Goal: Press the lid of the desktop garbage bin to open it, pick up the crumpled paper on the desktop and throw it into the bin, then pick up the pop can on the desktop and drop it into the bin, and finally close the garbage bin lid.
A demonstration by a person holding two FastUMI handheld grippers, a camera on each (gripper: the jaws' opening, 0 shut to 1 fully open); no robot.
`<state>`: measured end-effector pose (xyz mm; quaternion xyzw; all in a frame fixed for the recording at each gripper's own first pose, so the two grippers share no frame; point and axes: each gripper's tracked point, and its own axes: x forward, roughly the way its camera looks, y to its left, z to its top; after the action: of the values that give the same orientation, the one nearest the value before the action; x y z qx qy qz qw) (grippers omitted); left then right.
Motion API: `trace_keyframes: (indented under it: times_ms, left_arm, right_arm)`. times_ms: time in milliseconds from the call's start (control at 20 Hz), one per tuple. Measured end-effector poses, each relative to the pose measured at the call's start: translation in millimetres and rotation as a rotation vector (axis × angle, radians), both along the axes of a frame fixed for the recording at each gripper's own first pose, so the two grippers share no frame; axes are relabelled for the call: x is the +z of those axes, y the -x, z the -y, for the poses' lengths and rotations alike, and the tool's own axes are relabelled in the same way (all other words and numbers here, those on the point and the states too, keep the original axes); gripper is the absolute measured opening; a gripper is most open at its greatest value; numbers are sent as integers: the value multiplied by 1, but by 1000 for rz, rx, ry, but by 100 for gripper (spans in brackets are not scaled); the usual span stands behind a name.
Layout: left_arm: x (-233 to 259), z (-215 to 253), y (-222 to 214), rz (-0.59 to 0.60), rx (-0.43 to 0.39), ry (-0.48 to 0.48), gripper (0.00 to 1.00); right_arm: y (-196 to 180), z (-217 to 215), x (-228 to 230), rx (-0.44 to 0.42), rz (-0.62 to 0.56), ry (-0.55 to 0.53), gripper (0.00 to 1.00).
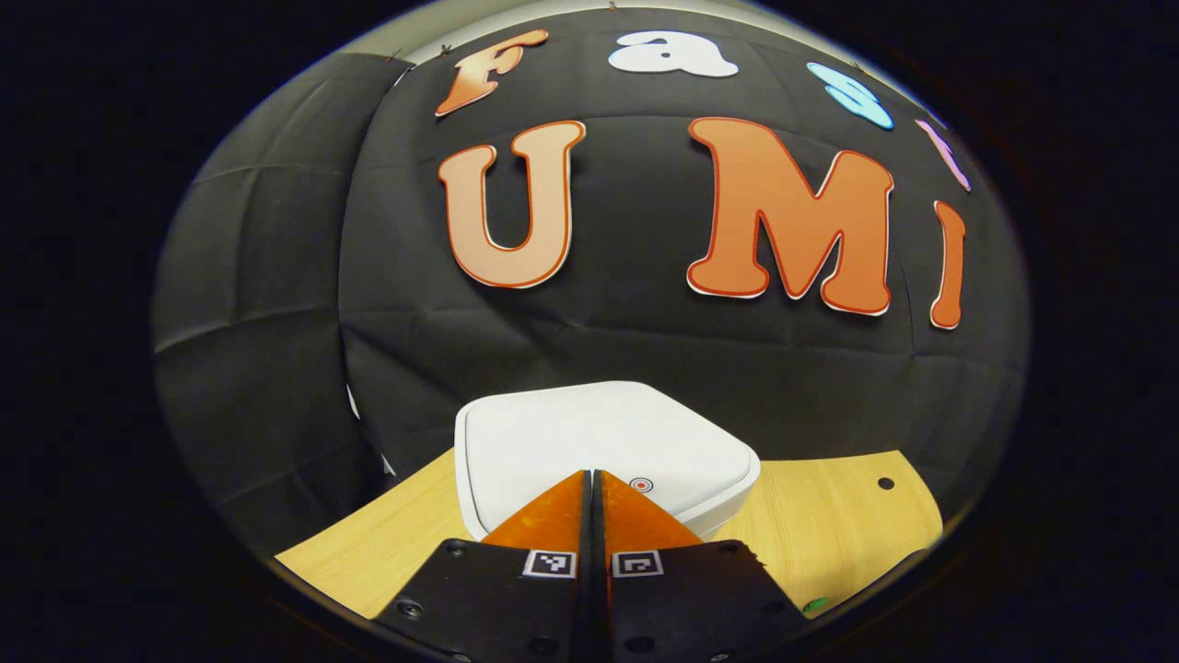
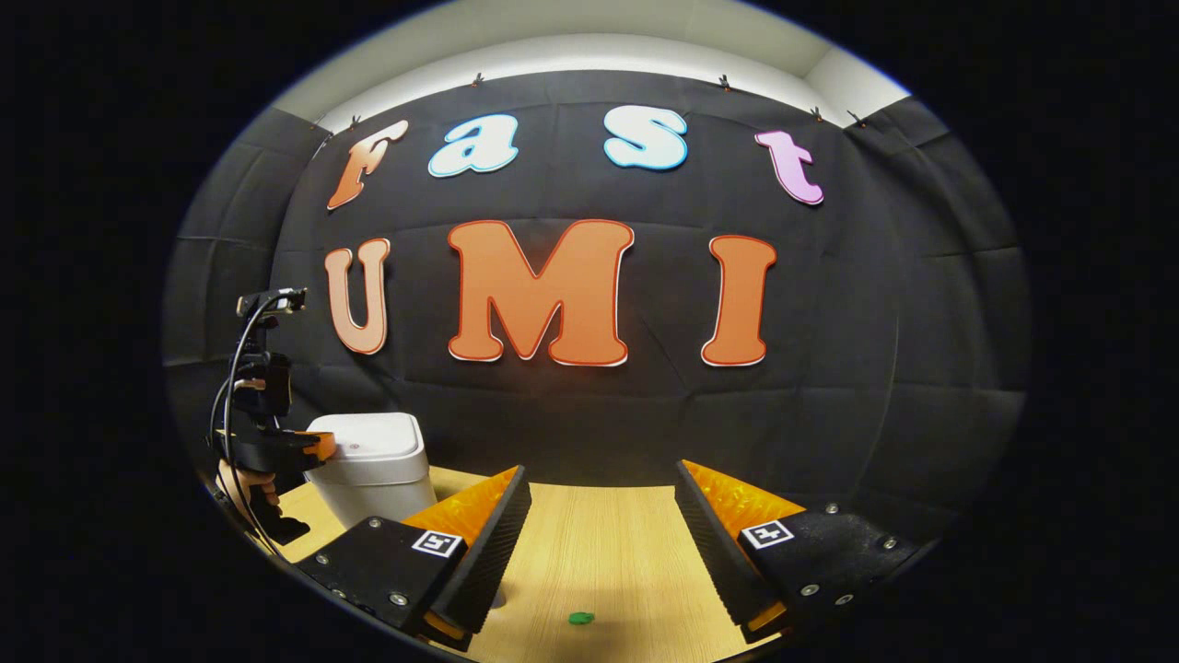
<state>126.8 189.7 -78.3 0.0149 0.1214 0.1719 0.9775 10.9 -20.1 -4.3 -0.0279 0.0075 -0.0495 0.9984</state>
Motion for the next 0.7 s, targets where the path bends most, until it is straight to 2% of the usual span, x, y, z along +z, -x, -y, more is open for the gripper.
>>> trace_keyframes:
  times_ms: [150, 250, 300, 400, 450, 650, 700]
  left_arm:
    - [-5, 1, -2, 28, -3, -6, 0]
    - [-2, -2, -2, 14, -5, -79, 1]
    - [-1, -2, -1, 24, -6, -75, 0]
    - [5, 3, -4, 84, -22, 20, 0]
    - [7, 4, 0, 75, -27, 40, 0]
    - [26, 3, 8, 93, -25, -16, 0]
    - [17, -1, 5, 45, -17, -27, 0]
  right_arm:
    - [-1, 1, -1, 3, -7, -20, 94]
    - [-2, 3, -1, 0, -2, -7, 94]
    - [-2, 4, 0, 1, -3, -9, 94]
    - [1, 6, 1, -3, -2, -17, 94]
    - [2, 7, 2, -5, 1, -16, 94]
    - [2, 14, 8, -20, 17, -11, 94]
    - [1, 13, 6, -17, 11, -16, 94]
